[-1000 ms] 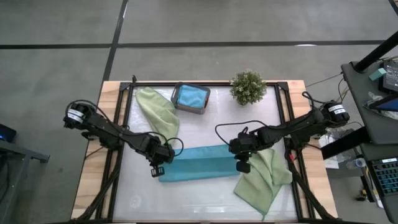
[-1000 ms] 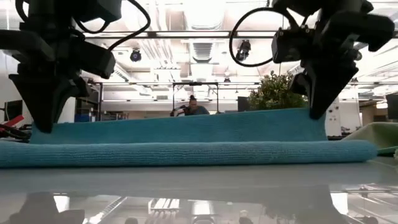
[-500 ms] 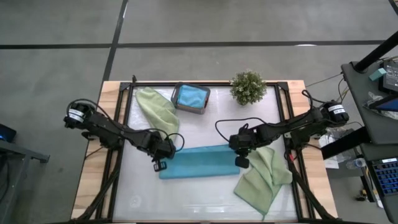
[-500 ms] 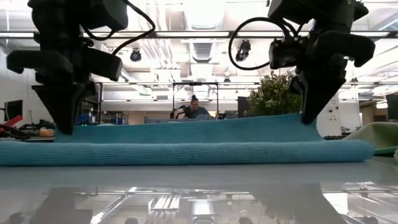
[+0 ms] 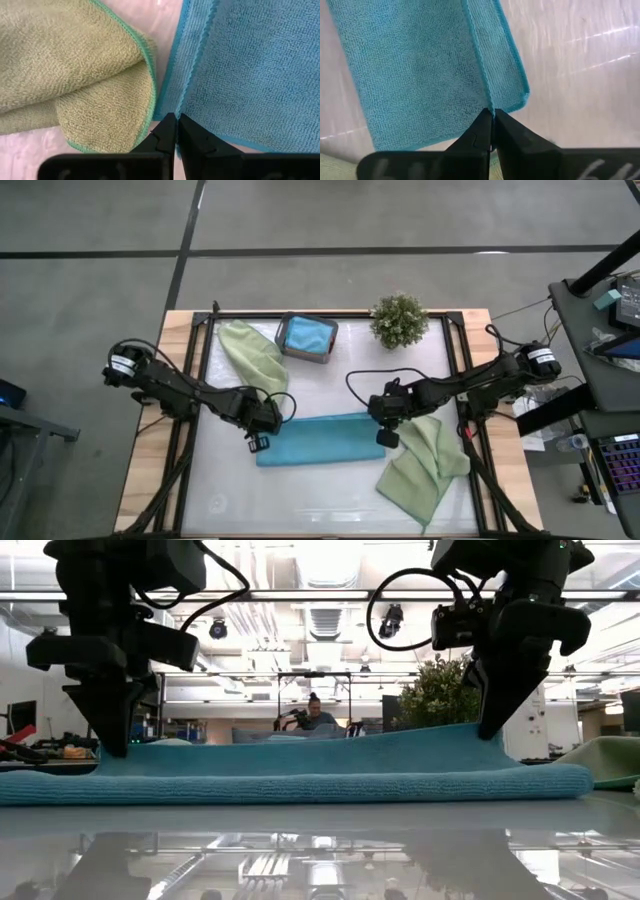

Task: Fold microfiber towels
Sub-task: Fold the blue microfiber towel

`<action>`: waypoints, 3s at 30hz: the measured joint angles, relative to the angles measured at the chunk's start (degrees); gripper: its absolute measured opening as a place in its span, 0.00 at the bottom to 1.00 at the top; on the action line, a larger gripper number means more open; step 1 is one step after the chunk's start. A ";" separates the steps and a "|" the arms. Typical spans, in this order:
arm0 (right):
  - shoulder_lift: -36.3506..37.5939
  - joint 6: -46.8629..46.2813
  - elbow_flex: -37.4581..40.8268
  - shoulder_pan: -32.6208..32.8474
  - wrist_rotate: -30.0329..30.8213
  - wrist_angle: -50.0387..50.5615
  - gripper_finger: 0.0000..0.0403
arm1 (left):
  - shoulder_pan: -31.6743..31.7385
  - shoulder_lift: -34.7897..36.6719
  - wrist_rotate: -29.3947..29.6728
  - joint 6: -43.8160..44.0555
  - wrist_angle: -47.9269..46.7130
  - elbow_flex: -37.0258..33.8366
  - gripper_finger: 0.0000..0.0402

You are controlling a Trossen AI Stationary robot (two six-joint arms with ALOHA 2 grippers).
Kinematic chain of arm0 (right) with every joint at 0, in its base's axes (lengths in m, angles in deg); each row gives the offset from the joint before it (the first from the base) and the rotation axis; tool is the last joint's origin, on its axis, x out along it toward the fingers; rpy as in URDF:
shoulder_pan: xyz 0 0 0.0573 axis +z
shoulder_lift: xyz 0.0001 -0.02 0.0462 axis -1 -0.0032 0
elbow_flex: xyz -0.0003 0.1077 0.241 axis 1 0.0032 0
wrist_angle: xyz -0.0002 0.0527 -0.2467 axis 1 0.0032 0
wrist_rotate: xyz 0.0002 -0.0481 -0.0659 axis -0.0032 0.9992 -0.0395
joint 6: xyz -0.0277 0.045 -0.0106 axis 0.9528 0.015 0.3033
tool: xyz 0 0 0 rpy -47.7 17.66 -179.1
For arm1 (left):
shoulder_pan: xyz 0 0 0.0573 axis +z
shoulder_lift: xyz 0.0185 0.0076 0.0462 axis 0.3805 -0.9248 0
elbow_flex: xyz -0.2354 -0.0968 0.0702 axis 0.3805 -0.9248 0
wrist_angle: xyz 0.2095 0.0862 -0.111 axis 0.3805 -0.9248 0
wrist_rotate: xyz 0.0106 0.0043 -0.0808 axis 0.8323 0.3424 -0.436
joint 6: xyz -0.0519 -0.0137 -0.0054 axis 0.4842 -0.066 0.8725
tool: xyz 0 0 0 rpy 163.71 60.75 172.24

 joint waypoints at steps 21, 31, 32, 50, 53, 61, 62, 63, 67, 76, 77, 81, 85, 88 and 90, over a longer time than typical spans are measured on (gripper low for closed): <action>3.06 -3.13 0.00 0.02 -4.49 1.68 0.34 | -1.16 0.85 1.01 -4.03 1.94 2.05 0.36; 1.55 2.28 4.44 -1.10 0.54 -1.51 0.30 | -1.64 0.85 1.31 -4.87 2.57 0.07 0.36; 1.55 2.39 5.20 -1.51 0.58 -2.32 0.29 | -1.64 0.83 1.33 -4.92 2.71 0.04 0.36; 1.53 0.65 13.73 -2.99 -0.44 -16.74 0.26 | -1.64 0.79 2.97 -6.03 3.12 0.04 0.36; 1.53 0.60 13.86 -2.99 -0.45 -16.87 0.26 | -1.64 0.76 2.97 -6.03 3.45 0.02 0.36; 1.53 1.70 13.86 -2.99 -1.21 -17.68 0.19 | -1.64 0.74 3.68 -6.06 4.69 0.02 0.36; 1.53 2.08 13.86 -2.98 -1.69 -18.08 0.16 | -1.64 0.74 3.95 -6.08 4.72 0.02 0.36; 1.53 2.32 13.86 -2.97 -1.90 -18.33 0.12 | -1.64 0.74 4.20 -6.08 4.72 0.02 0.36; 1.53 2.68 13.86 -2.97 -2.02 -18.23 0.03 | -1.64 0.74 4.37 -6.08 4.72 0.02 0.36; 2.91 2.06 12.68 -2.97 -1.75 -15.77 0.02 | -1.64 0.74 4.35 -6.07 4.72 -0.04 0.36; 2.90 1.02 12.70 -2.97 -1.74 -15.55 0.02 | -1.64 0.71 4.35 -6.08 4.75 -0.06 0.36; 2.67 -0.01 12.79 -2.97 -2.04 -15.50 0.07 | -1.64 0.33 4.35 -6.08 5.00 -0.50 0.36; 2.67 -0.64 12.80 -3.21 -1.73 -15.53 0.20 | -1.66 0.33 4.33 -6.06 7.14 -1.65 0.36; 2.66 -0.51 12.98 -3.26 -1.44 -15.52 0.32 | -1.66 0.33 4.33 -6.04 7.95 -2.38 0.36; 2.23 -0.40 13.11 -3.26 -1.36 -16.00 0.39 | -1.66 0.34 4.33 -6.04 8.68 -3.23 0.36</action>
